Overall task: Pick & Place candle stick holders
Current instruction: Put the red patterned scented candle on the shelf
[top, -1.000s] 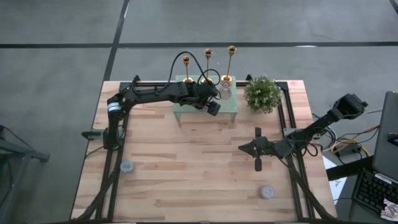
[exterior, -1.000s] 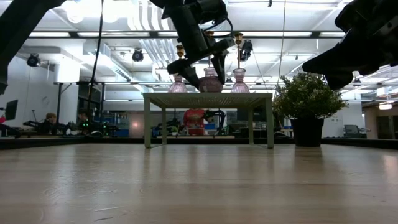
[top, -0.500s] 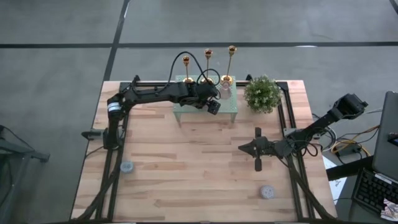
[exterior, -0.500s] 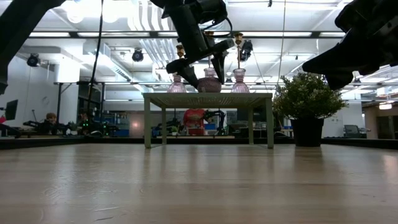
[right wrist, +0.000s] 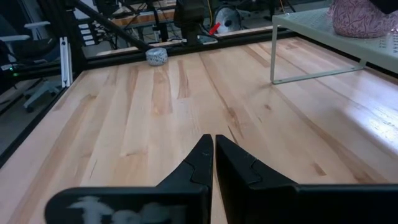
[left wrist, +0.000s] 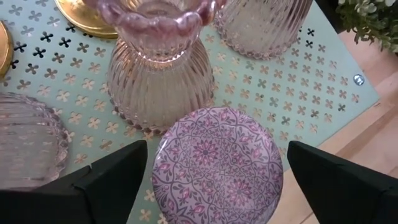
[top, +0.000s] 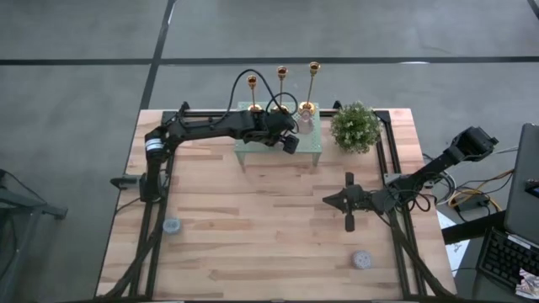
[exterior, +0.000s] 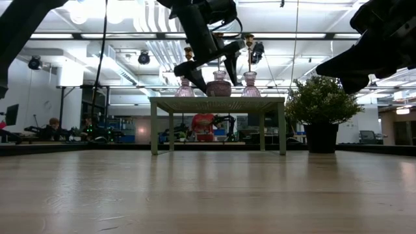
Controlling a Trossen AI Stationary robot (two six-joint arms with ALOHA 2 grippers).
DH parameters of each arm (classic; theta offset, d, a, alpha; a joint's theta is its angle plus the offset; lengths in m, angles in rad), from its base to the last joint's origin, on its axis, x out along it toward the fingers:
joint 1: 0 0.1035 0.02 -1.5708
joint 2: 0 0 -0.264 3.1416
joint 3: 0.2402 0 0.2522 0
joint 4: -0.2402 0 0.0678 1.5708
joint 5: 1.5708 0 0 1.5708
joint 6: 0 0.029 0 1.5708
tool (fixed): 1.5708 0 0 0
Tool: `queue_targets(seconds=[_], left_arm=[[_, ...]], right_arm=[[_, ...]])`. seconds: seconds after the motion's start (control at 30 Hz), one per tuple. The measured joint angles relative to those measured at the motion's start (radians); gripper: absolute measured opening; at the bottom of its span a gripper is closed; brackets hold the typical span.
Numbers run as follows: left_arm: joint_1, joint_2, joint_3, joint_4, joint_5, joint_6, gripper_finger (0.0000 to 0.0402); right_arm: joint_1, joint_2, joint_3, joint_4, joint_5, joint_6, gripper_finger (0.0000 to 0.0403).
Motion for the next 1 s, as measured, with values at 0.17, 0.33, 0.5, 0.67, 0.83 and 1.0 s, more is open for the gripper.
queue_targets(seconds=[0.17,0.33,0.5,0.67,0.83,1.0], left_arm=[[0.0,-0.024,0.0,-0.001,0.0,0.012,0.039],[-0.003,-0.053,0.0,0.0,0.0,0.018,0.039],[-0.006,-0.063,0.0,-0.009,0.007,0.01,0.0389],[-0.017,-0.091,0.0,-0.031,0.071,0.035,0.0389],[-0.04,-0.144,0.0,-0.101,0.071,0.05,0.0389],[-0.062,-0.197,0.0,-0.181,0.071,0.008,0.0373]], right_arm=[[0.0,0.0,0.0,0.0,0.0,0.0,0.0013],[0.0,0.0,0.0,0.0,0.0,0.0,0.0013],[0.0,0.0,0.0,-0.001,0.0,0.0,0.0013],[0.0,0.0,0.0,0.0,0.0,0.0,0.0013],[0.0,0.0,0.0,-0.001,0.0,0.0,0.0013],[0.0,0.0,0.0,-0.001,0.0,0.0,0.0013]])
